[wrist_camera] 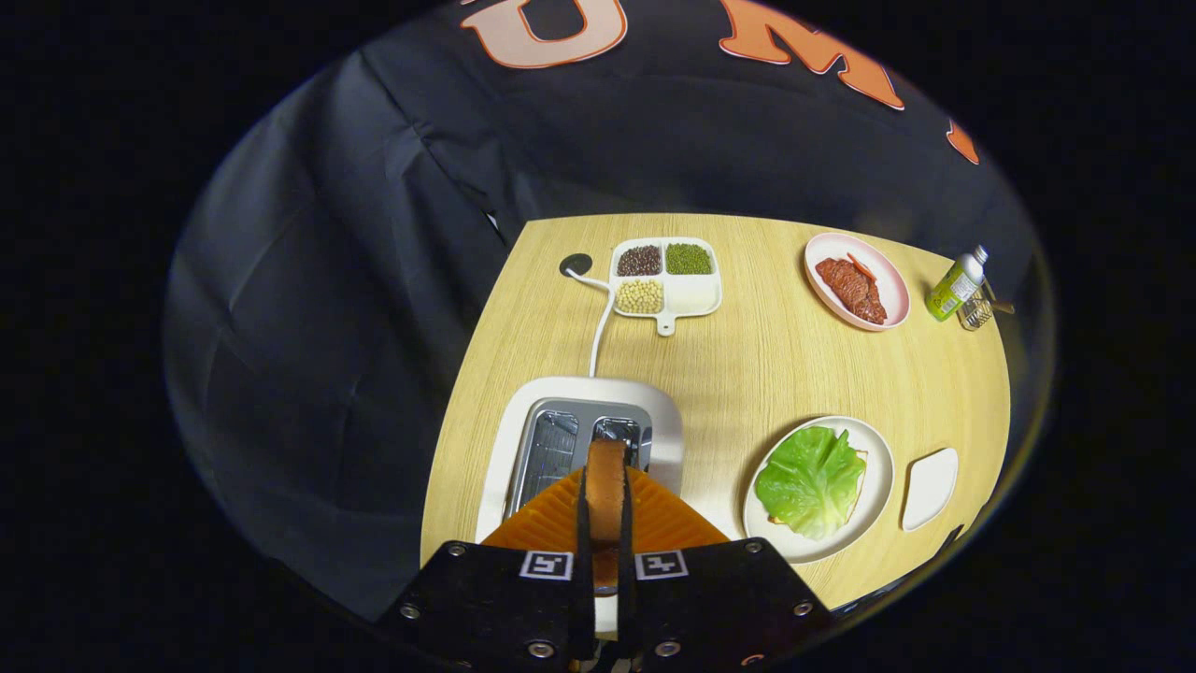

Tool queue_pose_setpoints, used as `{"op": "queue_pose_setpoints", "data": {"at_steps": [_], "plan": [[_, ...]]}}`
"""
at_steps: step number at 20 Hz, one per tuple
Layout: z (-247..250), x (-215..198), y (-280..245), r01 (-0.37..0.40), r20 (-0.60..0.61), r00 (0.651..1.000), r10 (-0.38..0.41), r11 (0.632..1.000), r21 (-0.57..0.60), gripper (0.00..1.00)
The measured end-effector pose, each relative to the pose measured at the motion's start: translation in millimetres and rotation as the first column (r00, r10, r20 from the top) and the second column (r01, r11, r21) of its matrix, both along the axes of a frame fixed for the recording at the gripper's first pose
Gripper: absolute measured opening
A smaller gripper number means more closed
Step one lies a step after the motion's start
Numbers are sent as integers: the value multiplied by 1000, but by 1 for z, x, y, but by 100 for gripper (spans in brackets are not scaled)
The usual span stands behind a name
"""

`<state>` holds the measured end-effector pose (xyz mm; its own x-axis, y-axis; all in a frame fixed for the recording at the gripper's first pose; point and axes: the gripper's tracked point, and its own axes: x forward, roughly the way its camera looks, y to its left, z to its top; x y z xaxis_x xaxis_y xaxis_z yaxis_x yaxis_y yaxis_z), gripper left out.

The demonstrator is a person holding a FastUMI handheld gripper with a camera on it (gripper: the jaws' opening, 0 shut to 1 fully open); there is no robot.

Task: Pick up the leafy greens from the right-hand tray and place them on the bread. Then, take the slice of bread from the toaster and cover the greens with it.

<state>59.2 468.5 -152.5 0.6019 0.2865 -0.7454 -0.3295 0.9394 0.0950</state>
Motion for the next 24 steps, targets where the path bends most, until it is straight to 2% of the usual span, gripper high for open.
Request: {"op": "queue_pose_setpoints", "data": {"at_steps": [9, 15, 24], "plan": [[58, -3, -22, -9, 85, 996, -1, 993, 116, 8], [82, 1, -62, 9, 123, 992, -31, 985, 174, 8], [47, 12, -135, 47, 78, 995, -60, 987, 156, 8]]}}
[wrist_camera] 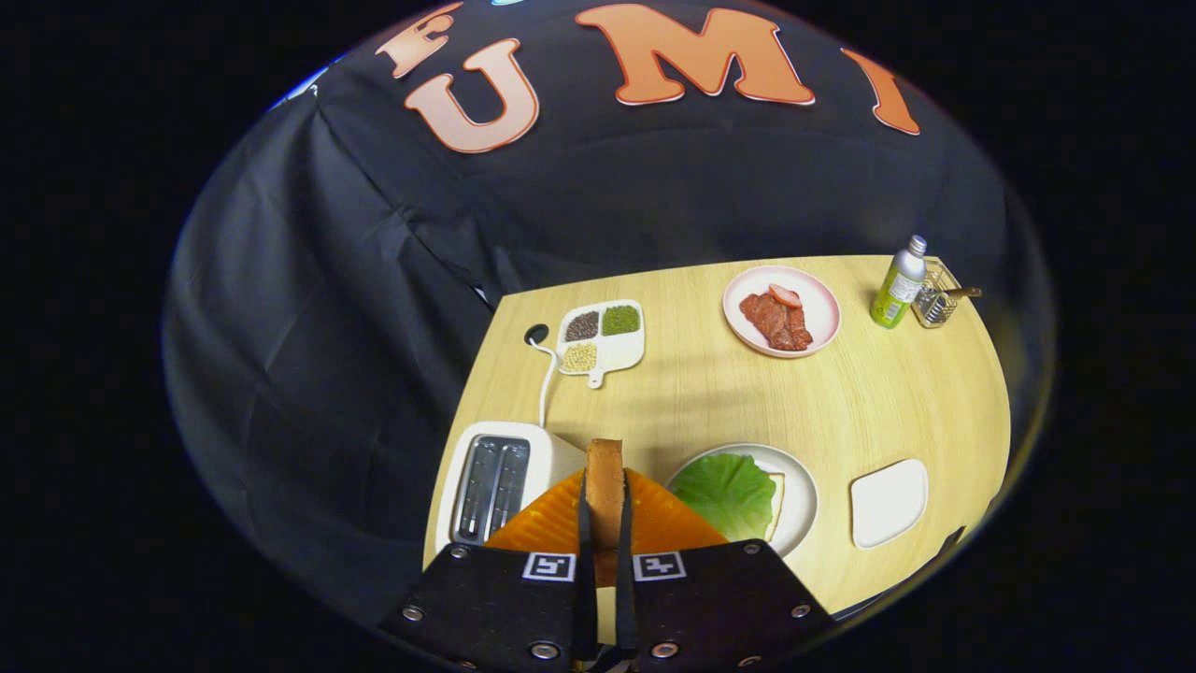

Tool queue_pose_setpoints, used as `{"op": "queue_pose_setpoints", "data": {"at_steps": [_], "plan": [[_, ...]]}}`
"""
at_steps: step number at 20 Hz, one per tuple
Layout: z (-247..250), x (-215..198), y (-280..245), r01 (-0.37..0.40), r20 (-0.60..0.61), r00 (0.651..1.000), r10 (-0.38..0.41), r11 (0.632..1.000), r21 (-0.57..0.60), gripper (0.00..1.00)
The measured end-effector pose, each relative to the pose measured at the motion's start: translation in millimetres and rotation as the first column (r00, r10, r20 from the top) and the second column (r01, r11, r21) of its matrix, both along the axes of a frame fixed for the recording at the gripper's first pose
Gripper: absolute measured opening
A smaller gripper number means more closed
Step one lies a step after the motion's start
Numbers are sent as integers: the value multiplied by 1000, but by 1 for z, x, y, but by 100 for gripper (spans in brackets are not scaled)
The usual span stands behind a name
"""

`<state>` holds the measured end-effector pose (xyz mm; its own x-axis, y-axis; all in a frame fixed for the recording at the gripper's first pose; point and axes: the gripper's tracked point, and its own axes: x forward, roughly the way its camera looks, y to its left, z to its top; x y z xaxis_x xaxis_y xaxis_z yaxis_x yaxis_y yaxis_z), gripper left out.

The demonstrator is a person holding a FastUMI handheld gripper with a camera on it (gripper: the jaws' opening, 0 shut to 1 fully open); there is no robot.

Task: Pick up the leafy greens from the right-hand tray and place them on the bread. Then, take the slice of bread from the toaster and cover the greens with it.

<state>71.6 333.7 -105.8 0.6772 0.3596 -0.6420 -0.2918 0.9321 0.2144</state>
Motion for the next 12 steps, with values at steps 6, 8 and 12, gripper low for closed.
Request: {"op": "queue_pose_setpoints", "data": {"at_steps": [6, 8, 12], "plan": [[-50, 16, -30, -28, -72, 997, 27, 1000, -10, 8], [-67, 22, -37, -39, -95, 995, 38, 999, -6, 8], [-88, 29, -56, -66, -119, 991, 66, 998, 4, 8]]}}
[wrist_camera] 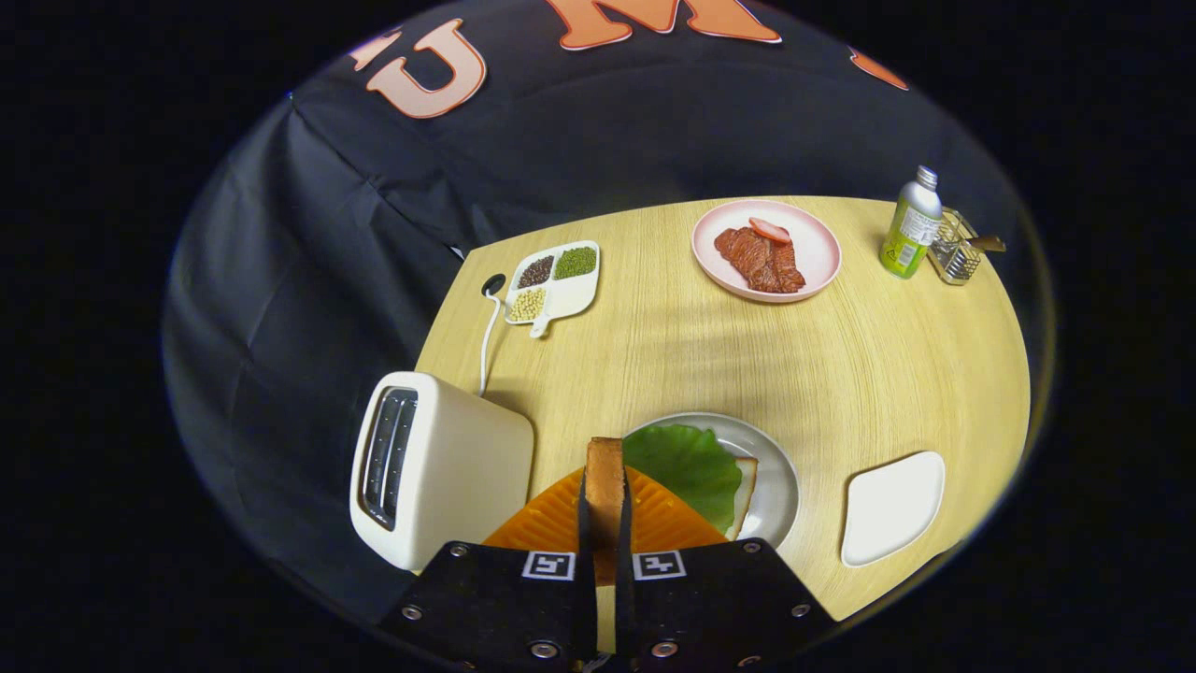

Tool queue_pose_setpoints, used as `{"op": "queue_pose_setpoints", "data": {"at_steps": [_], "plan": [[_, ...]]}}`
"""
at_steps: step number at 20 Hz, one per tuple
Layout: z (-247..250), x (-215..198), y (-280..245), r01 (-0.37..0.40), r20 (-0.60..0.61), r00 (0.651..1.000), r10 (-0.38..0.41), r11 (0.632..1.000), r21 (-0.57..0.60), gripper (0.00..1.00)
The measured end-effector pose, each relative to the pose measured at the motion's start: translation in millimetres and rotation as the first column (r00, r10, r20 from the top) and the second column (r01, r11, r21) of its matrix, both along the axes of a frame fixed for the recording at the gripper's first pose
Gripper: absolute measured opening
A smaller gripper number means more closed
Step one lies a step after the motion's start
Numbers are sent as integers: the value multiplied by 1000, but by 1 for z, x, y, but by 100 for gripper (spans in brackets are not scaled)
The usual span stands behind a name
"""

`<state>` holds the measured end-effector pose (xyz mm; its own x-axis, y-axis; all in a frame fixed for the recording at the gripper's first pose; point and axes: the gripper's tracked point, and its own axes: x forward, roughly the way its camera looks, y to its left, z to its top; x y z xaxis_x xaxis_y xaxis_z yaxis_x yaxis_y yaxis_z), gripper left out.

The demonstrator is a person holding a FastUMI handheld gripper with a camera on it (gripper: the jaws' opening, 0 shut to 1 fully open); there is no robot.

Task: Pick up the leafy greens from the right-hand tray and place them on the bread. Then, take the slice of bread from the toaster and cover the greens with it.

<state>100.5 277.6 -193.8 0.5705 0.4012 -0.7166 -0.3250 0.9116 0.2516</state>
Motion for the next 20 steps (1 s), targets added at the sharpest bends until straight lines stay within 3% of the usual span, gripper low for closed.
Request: {"op": "queue_pose_setpoints", "data": {"at_steps": [9, 11, 14, 17, 20], "plan": [[-45, 30, -37, 2, -59, 998, 1, 999, 45, 11], [-49, 29, -54, 20, -79, 997, -17, 999, 39, 16], [-66, 35, -72, 52, -105, 993, -50, 999, 12, 33], [-80, 38, -83, 72, -130, 989, -72, 997, -5, 37], [-93, 41, -92, 82, -135, 987, -88, 996, -44, 49]]}}
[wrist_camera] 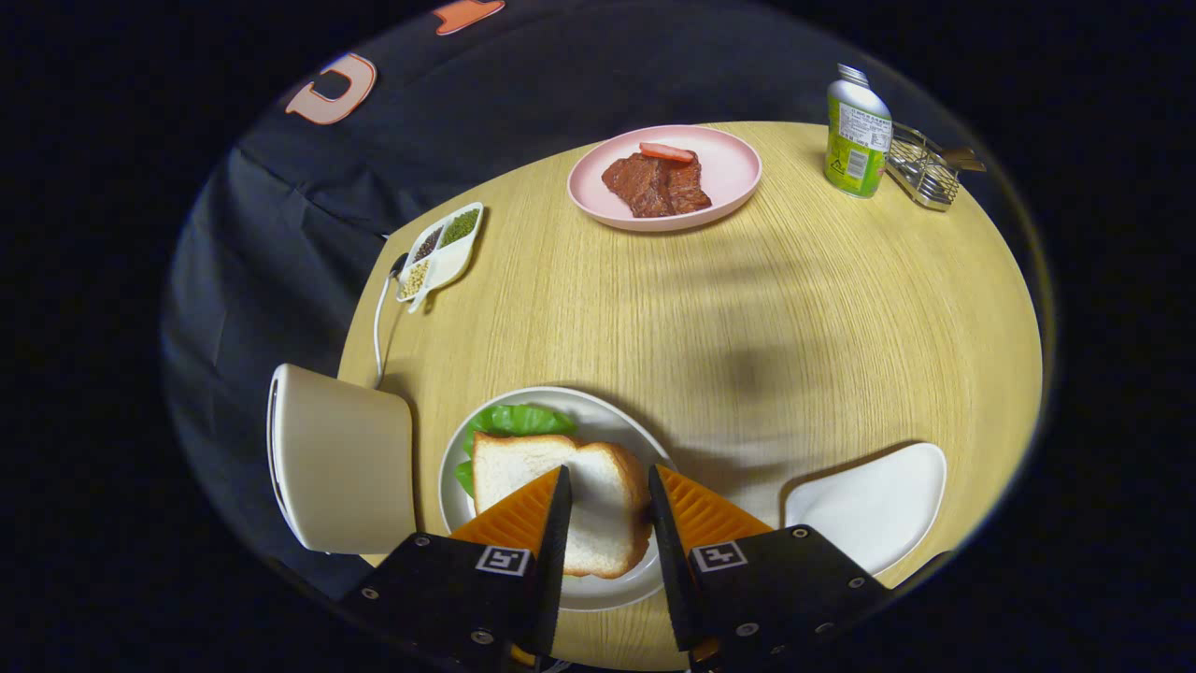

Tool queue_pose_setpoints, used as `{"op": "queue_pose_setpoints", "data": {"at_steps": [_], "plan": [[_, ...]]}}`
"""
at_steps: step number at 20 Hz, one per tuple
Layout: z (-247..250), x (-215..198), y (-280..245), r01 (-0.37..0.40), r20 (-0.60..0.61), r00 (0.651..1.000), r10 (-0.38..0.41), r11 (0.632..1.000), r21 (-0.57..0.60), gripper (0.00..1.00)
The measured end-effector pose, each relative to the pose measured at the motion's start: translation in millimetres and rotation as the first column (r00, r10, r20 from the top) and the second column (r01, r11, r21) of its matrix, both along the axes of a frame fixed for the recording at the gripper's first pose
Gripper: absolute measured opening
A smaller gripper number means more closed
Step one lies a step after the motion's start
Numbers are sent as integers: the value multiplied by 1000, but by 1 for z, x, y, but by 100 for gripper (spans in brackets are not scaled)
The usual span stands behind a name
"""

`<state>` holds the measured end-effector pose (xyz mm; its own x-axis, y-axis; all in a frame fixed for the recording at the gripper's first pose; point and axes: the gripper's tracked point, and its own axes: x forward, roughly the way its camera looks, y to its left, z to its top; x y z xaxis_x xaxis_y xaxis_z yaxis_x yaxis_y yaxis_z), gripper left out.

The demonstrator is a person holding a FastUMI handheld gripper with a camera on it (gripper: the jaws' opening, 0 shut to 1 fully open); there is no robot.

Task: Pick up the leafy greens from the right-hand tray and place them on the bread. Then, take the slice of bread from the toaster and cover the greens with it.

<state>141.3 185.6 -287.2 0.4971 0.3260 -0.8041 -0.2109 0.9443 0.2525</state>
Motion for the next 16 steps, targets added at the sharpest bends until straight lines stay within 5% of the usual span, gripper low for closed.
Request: {"op": "queue_pose_setpoints", "data": {"at_steps": [7, 12, 16], "plan": [[13, -2, -30, 41, 52, 998, -38, 996, -75, 64], [68, -13, -70, 87, 171, 983, -68, 991, -106, 93], [132, -28, -115, 149, 315, 943, -104, 981, -122, 99]]}}
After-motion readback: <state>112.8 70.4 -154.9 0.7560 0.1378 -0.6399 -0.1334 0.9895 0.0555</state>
